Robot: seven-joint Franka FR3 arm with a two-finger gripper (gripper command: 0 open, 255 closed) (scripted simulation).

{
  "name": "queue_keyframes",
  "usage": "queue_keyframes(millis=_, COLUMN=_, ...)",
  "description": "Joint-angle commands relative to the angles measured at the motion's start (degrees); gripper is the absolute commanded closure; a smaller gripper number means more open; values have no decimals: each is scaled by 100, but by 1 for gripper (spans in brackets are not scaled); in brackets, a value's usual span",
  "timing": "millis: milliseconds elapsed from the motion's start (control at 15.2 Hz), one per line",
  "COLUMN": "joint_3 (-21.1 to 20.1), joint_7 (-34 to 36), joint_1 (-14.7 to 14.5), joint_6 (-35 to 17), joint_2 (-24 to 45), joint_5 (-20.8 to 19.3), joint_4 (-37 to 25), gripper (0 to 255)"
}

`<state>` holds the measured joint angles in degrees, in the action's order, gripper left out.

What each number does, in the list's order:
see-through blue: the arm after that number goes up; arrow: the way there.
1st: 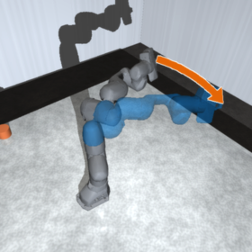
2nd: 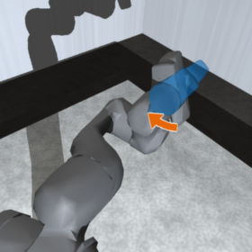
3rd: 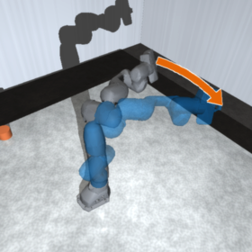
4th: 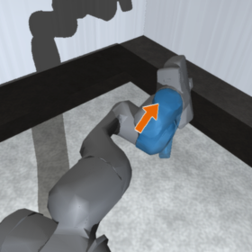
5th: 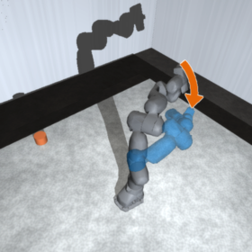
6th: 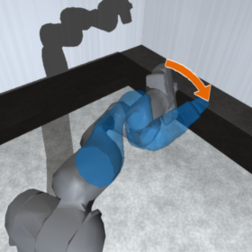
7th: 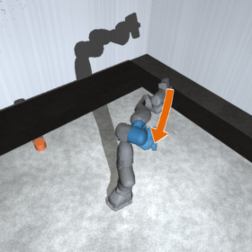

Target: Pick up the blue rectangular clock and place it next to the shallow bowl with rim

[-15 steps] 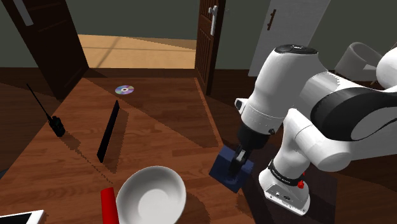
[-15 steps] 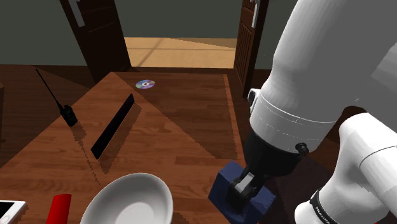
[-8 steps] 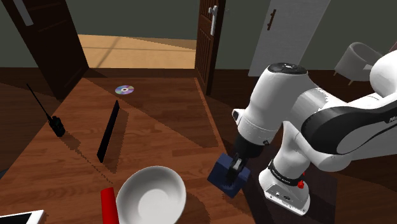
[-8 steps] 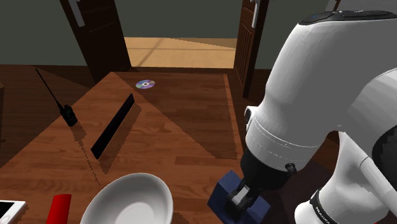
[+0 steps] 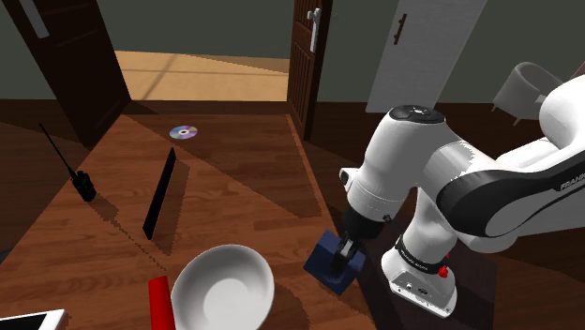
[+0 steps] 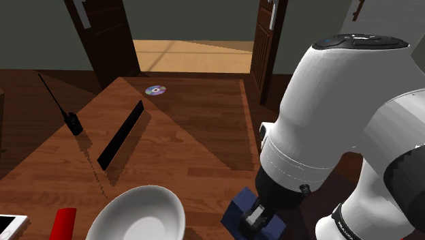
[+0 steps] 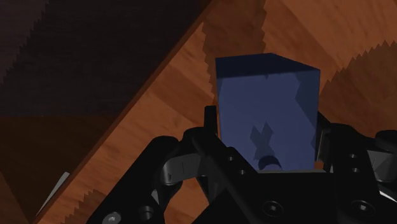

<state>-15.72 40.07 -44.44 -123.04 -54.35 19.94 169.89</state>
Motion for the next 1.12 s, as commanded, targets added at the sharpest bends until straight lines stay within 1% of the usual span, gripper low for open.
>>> queue_keyframes(millis=0, joint_3=0, joint_7=0, joint_1=-1, joint_6=-2, joint_2=-1, joint_5=1, joint_4=1, gripper=255)
queue_keyframes(millis=66, joint_3=0, joint_7=0, joint_1=-1, joint_6=-2, joint_2=-1, joint_5=1, joint_4=1, gripper=255)
queue_keyframes(millis=132, joint_3=0, joint_7=0, joint_1=-1, joint_6=-2, joint_2=-1, joint_5=1, joint_4=1, gripper=0)
queue_keyframes(millis=462, joint_3=0, joint_7=0, joint_1=-1, joint_6=-2, joint_2=-1, joint_5=1, joint_4=2, gripper=0)
queue_keyframes(millis=660, joint_3=186, joint_7=32, joint_1=101, joint_6=772, joint_2=-372, joint_5=-216, joint_4=-404, gripper=0)
queue_keyframes(millis=726, joint_3=234, joint_7=40, joint_1=125, joint_6=959, joint_2=-439, joint_5=-268, joint_4=-523, gripper=0)
queue_keyframes(millis=1056, joint_3=234, joint_7=40, joint_1=124, joint_6=959, joint_2=-439, joint_5=-269, joint_4=-523, gripper=0)
